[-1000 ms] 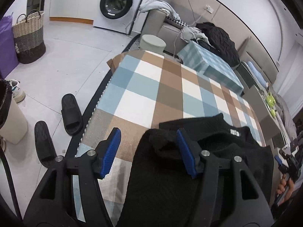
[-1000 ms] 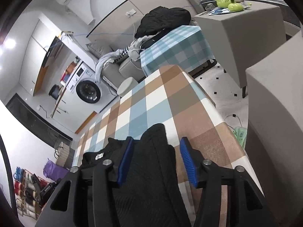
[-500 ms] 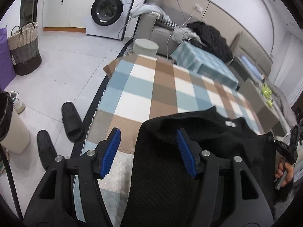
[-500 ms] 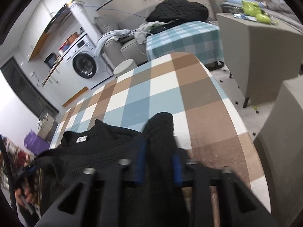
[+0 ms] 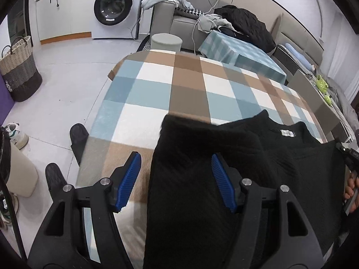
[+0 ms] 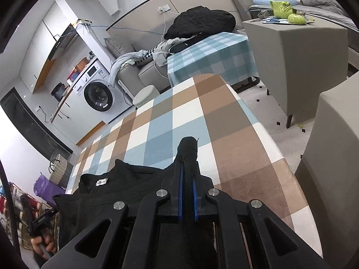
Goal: Fold small clothes
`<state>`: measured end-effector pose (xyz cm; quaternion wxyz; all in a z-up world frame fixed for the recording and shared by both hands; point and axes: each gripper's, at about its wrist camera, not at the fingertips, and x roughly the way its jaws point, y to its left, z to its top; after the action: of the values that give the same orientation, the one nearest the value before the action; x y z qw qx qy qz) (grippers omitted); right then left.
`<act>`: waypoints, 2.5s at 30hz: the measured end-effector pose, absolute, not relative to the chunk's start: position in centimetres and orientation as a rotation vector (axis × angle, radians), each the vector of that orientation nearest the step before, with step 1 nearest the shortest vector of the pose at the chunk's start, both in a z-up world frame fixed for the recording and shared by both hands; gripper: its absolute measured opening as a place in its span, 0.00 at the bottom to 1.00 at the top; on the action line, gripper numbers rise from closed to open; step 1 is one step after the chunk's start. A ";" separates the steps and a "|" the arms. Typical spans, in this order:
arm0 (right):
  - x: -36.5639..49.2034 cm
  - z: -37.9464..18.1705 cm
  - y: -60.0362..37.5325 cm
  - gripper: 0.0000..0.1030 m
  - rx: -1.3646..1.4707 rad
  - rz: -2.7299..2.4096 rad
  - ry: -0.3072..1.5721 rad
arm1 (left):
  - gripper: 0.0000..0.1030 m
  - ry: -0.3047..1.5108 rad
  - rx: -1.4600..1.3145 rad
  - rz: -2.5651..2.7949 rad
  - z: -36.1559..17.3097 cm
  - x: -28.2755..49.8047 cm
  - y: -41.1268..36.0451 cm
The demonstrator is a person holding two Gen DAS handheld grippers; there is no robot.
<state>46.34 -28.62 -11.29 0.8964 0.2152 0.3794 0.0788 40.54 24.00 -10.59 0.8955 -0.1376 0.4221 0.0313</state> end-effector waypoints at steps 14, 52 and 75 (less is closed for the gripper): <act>43.5 -7.9 -28.8 0.05 0.439 0.260 0.632 | 0.03 0.666 -0.289 0.068 -5.6 38.2 24.7; 26.4 -10.3 -26.0 0.69 0.332 0.155 0.911 | 0.79 0.834 -0.275 0.062 -7.4 22.0 17.7; 17.5 -13.0 -25.9 0.91 0.447 0.171 0.994 | 0.87 0.882 -0.316 0.064 -8.5 13.7 14.2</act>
<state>17.54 -25.93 -13.02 0.8517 0.2121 0.4722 0.0810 13.67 14.16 -8.46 0.8918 -0.1521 0.4250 0.0308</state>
